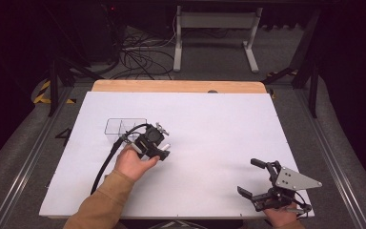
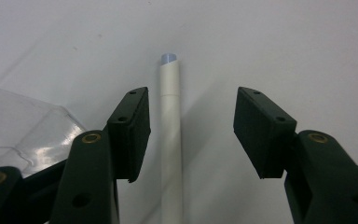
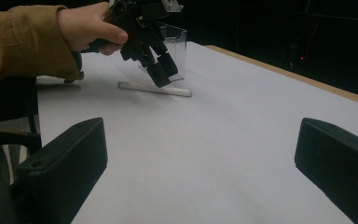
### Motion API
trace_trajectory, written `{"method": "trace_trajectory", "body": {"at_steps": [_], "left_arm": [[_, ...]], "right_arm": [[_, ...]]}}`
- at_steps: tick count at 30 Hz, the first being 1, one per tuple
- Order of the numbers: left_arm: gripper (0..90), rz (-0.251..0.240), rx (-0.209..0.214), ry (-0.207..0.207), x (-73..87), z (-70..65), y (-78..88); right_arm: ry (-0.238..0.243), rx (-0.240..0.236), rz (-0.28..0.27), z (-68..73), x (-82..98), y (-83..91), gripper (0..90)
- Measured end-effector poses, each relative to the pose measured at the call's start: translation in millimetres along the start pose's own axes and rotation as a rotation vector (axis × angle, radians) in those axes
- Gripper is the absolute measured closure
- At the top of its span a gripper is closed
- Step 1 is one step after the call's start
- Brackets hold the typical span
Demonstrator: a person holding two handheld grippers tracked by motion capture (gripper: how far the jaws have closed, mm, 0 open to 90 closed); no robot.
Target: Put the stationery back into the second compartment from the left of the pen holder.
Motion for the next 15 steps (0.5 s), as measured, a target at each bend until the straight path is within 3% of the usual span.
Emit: {"method": "trace_trajectory", "body": {"at_steps": [15], "left_arm": [[55.9,0.09,-0.02,0.001,-3.5,3.5,-15.9]], "right_arm": [[0.008,-0.02,-0.001,1.9,0.3,-0.8,2.9]]}}
Point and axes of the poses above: each handheld gripper's, and its own axes: y roughly backward along the jaws, x roughly out of its underside, z roughly to its left, the point moved 3 cm from there along -y, roughly forward along the jaws, and after that the axes turned 1 degree about x, right-handed, at the moved point
